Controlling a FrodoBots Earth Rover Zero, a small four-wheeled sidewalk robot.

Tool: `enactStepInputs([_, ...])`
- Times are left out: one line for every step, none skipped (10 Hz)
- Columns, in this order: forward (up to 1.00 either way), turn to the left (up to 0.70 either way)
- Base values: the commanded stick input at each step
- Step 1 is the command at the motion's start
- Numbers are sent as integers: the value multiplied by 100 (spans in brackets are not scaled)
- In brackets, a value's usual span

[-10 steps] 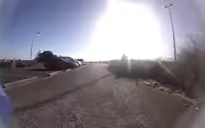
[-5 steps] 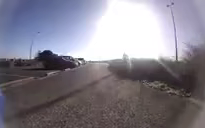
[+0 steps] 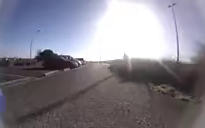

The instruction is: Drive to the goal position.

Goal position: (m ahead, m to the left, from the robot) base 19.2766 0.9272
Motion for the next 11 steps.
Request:
enactStepInputs([70, 0])
enactStepInputs([70, 0])
enactStepInputs([70, 0])
enactStepInputs([70, 0])
enactStepInputs([70, 0])
enactStepInputs([70, 0])
enactStepInputs([70, 0])
enactStepInputs([70, 0])
enactStepInputs([70, 0])
enactStepInputs([70, 0])
enactStepInputs([70, 0])
